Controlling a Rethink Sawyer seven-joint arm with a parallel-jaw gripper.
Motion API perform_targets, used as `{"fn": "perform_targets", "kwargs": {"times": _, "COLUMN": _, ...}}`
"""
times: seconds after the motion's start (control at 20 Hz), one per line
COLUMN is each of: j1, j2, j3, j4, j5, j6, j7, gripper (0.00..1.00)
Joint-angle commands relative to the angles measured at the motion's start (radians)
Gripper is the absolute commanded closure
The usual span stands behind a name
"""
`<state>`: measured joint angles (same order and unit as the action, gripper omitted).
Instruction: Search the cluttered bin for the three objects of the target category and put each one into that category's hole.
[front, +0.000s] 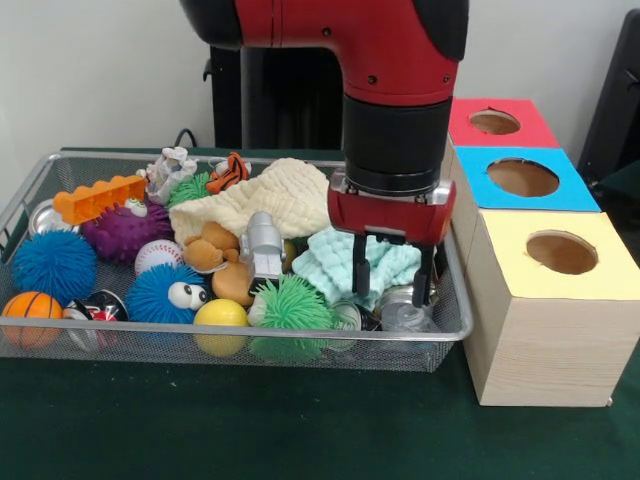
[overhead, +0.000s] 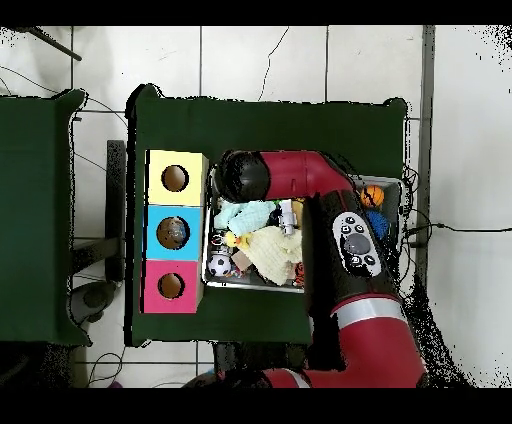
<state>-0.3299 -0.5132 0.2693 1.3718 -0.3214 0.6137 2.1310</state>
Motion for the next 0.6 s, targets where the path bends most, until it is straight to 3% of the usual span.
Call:
{"fn": "perform_targets", "kwargs": {"times": 0.05, "j1": -0.019, "j2": 0.073, "j3": -0.006, "j4": 0.109, "j5": -0.037, "j6": 0.005, "j7": -0.019, "gripper": 0.0}}
{"fn": "perform_targets", "kwargs": {"times": 0.6, "j1": -0.021, "j2": 0.052, "j3": -0.013, "j4": 0.196, "j5": -0.052, "j6": -0.058, "j7": 0.006, "gripper": 0.0}}
